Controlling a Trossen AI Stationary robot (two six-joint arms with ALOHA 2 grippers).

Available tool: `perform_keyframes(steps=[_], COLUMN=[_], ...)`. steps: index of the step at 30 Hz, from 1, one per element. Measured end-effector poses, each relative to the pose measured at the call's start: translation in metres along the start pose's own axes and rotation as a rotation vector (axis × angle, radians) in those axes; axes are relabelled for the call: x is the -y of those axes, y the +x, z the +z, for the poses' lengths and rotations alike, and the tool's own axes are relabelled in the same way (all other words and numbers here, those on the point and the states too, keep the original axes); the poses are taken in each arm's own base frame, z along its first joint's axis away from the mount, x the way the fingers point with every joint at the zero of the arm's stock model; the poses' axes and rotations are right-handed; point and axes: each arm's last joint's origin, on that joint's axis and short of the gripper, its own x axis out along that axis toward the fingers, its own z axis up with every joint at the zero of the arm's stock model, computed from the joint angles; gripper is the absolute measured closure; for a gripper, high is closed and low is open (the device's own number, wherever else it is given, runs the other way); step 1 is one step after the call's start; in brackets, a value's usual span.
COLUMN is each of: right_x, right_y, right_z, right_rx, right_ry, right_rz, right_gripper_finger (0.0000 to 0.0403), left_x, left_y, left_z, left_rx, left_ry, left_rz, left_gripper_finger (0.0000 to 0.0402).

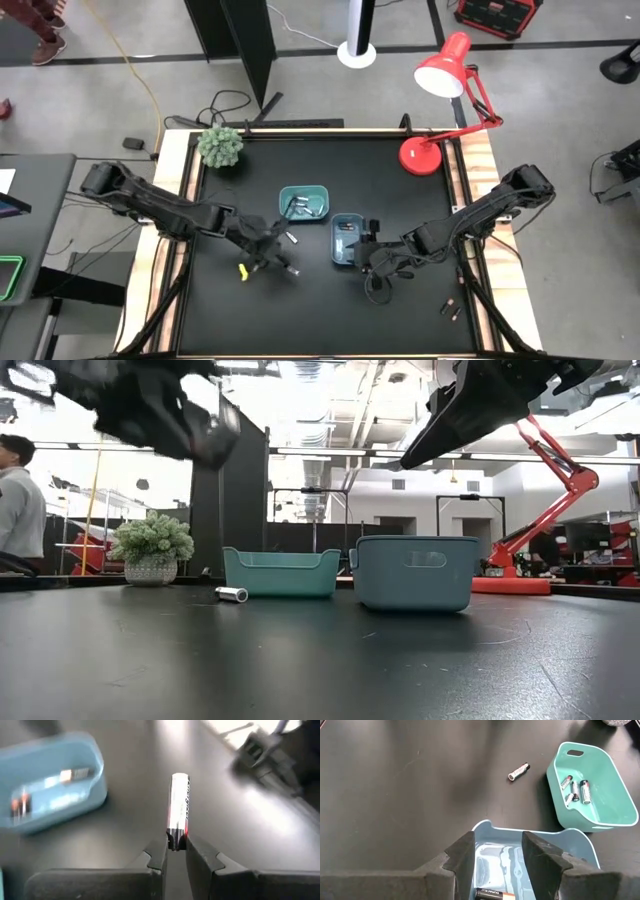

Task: Sort batteries
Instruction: Put the silver battery into the light blue bin

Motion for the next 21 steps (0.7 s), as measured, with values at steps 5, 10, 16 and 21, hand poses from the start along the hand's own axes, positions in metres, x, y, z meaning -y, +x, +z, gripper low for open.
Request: perform_keyframes(steps=[5,10,16,21], right_x=[0.000,0.000,0.000,0.000], right_y=[0.000,0.000,0.000,0.000], right_z=[0.000,0.000,0.000,0.000], right_rx=[0.000,0.000,0.001,0.001], right_ry=[0.000,0.000,0.000,0.001], right_rz=[0.000,0.000,0.000,0.000], right_gripper_finger=[0.0226,0.0226,0.0226,0.0226], left_x=[0.007,0.008,0.000,0.001], left_y=[-0.016,-0.019,-0.019,-0.021], left_z=[0.013,0.015,0.014,0.022], left_rx=[0.099,0.109,0.094,0.186], left_ry=[0.048,0.041,-0.078,-0.089], left_rz=[-0.050,-0.038,0.100,-0.027], left_gripper_finger=[0.0363,0.0363,0.0362,0.0362])
